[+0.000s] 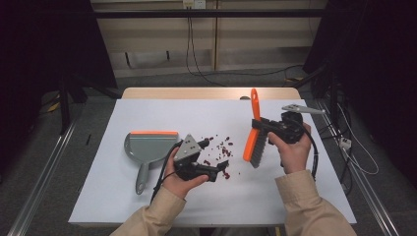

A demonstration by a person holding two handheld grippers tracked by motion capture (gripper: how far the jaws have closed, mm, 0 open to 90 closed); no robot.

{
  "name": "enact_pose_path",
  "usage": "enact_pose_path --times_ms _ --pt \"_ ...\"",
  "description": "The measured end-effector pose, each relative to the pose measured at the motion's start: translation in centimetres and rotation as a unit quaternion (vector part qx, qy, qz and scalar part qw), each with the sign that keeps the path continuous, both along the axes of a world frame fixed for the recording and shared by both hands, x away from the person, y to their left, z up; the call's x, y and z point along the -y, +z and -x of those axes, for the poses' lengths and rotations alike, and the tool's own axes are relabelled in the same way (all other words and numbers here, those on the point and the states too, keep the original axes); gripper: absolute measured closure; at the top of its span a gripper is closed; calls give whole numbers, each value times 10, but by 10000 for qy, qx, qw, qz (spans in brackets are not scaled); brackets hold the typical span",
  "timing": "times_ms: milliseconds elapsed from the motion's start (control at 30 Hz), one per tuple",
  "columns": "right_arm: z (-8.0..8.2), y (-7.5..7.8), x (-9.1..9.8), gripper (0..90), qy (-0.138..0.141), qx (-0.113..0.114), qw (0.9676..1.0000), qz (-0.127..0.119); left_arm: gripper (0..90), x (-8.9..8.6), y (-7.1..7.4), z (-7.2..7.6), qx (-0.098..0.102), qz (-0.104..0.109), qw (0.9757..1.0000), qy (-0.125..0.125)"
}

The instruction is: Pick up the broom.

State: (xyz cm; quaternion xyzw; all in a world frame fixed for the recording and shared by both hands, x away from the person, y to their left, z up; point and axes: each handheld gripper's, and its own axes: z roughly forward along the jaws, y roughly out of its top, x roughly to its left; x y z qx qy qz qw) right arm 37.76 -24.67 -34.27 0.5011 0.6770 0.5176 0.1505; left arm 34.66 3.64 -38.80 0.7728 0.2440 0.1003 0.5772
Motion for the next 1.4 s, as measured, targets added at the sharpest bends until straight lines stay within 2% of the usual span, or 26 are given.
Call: enact_pose_path --times_ms 100,133,167,233,267,333,400,433,533,700,733,967,1000,1033,1100,1167,1233,1400 --pt "-4 3 -21 709 112 84 9999 61 178 14 0 -5 -54 -4 10000 -55" --pt "-5 3 -28 710 178 91 9997 103 191 18 0 -7 -77 -70 9999 -47" --pt "-6 4 -35 709 204 110 9996 131 216 21 -1 -8 -95 -135 9999 -24" --pt "-8 6 -44 709 303 143 9994 119 262 23 -4 -12 -252 -110 9996 51" --pt "-9 6 -48 709 301 154 9994 91 294 23 -5 -13 -264 -143 9995 102" --pt "-9 7 -55 709 343 198 9991 149 415 23 -7 -13 -270 -160 9993 193" --pt "-9 7 -59 709 365 245 9989 155 600 20 -6 -14 -229 -166 9992 295" --pt "-9 7 -60 709 371 261 9989 140 637 19 -6 -15 -264 -177 9990 320" --pt "-8 7 -62 709 319 295 9989 172 663 18 -8 -19 -440 -185 9982 369" --pt "-5 5 -63 706 255 312 9990 182 687 17 -9 -21 -516 -299 9969 512" --pt "-5 5 -63 705 266 314 9990 189 693 17 -10 -22 -551 -271 9966 552" --pt "-4 3 -62 690 183 337 9992 -150 711 16 -6 -18 -219 -364 9956 830" --pt "-4 3 -63 670 192 396 9990 -119 711 15 -6 -17 -199 -348 9955 855" --pt "-4 3 -64 595 163 431 9989 -86 711 15 -6 -17 -204 -320 9952 899" --pt "-4 2 -68 450 141 445 9988 -134 711 13 -6 -17 -116 -400 9940 1009" --pt "-1 1 -70 382 24 529 9986 -90 711 8 -6 -19 -104 -423 9930 1101" --pt "1 0 -72 352 -45 544 9985 -30 711 4 -5 -20 -17 -462 9912 1238" --pt "2 -7 -85 300 -163 355 9992 80 711 -2 -5 -21 32 -467 9875 1508"
